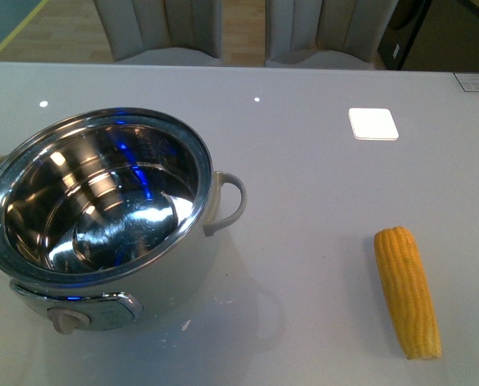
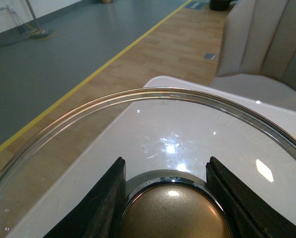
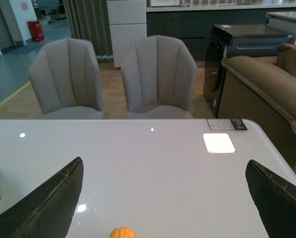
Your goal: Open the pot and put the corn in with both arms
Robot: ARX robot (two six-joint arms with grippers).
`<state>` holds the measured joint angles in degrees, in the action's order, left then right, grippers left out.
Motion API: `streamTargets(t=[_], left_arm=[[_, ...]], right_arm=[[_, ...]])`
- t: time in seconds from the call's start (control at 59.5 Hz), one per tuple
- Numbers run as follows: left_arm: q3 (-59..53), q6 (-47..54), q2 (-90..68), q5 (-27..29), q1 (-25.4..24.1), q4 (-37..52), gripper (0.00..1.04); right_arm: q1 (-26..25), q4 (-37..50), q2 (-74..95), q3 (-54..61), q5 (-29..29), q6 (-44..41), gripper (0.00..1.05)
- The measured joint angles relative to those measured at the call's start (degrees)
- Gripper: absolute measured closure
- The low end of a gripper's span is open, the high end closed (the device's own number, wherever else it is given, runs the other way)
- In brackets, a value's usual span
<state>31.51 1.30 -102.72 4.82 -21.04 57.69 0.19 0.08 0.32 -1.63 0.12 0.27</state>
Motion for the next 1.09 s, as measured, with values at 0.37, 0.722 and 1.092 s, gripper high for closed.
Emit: streamTargets(t=[0.37,0.722,1.092], left_arm=[[3.82,0.37,-22.64,1.16,-7.32,12.39,0.63],[11.30,-0.92,-37.00,-0.07,-3.91,21.31,0.63],[12.94,-1.95,-43.67,-2.05,-2.84,21.73,0.63]], right_arm=[[0.00,0.00,0.00,0.00,0.00,0.00,0.09],[0.00,0.00,0.00,0.00,0.00,0.00,0.09],[0.00,0.00,0.00,0.00,0.00,0.00,0.09]])
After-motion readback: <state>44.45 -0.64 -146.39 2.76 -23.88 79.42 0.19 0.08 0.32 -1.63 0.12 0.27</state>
